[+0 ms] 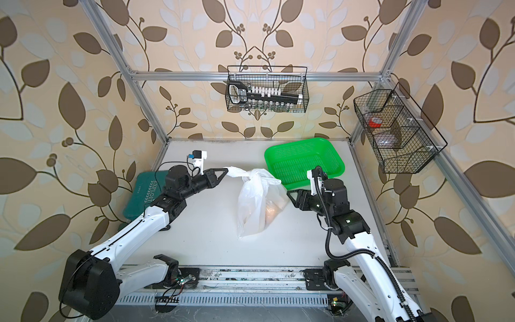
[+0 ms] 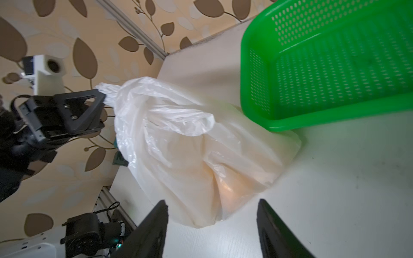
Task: Place the pears into plastic bags & tie knots
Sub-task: Tie the plastic bag at the center of the board.
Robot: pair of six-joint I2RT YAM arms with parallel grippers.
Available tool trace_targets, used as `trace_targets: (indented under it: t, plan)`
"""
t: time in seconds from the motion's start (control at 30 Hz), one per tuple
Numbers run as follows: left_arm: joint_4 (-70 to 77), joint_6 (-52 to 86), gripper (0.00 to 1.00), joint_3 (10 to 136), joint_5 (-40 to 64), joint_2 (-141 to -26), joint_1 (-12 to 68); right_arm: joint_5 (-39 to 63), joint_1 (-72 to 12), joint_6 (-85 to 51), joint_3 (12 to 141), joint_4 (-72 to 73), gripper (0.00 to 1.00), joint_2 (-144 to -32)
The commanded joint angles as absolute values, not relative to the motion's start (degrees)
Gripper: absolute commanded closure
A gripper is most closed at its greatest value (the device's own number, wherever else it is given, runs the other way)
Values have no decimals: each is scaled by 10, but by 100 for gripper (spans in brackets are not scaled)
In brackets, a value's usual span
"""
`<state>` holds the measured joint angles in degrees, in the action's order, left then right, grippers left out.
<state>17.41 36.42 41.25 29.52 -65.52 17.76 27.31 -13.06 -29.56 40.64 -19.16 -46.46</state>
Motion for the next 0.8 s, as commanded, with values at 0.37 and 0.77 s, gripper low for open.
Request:
trace_targets:
  t: [0.37,0.77]
  plan:
    - [192,357,100,458,329,-692,225,406,-130,-418,360,69,28,-577]
    - [188,349,100,467,327,-700,235,373,-127,-464,341,136,28,-639]
